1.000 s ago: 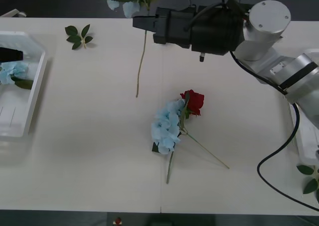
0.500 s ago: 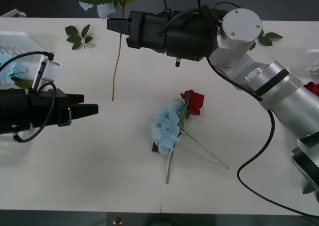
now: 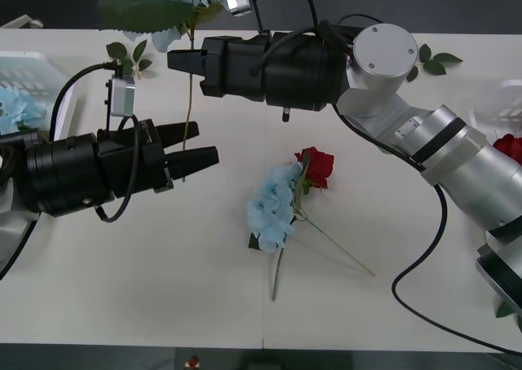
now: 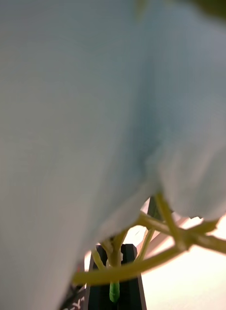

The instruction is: Put the red flowers into the right box and the blue flowers into the left box

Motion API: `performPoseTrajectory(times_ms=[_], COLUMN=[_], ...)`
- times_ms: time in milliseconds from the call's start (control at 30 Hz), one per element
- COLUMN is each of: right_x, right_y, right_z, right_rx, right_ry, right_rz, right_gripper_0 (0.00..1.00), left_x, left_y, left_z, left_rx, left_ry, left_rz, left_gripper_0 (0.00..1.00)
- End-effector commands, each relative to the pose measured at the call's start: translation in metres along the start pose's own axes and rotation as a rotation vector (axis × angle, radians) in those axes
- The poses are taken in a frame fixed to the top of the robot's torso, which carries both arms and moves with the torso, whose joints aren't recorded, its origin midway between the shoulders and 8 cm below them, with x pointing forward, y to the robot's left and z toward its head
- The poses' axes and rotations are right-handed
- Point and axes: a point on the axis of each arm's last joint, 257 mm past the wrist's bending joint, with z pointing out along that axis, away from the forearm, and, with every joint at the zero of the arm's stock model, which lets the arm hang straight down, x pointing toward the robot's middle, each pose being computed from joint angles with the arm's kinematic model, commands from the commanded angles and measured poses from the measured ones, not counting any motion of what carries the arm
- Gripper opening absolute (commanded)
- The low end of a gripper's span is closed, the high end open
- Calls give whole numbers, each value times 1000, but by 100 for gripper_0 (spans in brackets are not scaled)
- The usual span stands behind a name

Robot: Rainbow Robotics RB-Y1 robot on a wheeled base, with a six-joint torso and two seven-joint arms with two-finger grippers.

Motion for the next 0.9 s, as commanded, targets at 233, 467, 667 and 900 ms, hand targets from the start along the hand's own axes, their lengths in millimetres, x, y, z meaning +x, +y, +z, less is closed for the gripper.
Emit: performPoseTrajectory(times_ms=[233, 467, 667, 900], right_x=[-21, -22, -23, -22], right_y=[16, 16, 17, 14], right_z=[7, 7, 7, 4], right_rx=[-18, -17, -19, -13], right_ry=[-21, -27, -28, -22], right_rz=[-67, -62, -62, -67], right_gripper_0=[0, 0, 0, 18], left_x=[-29, -28, -29, -30], left_y=[11, 17, 21, 22], left_z=[5, 5, 5, 5], left_rx=[-31, -41, -46, -50], left_ry=[-40, -36, -36, -38], left_rz=[71, 64, 65, 63], left_gripper_0=[26, 0, 0, 0])
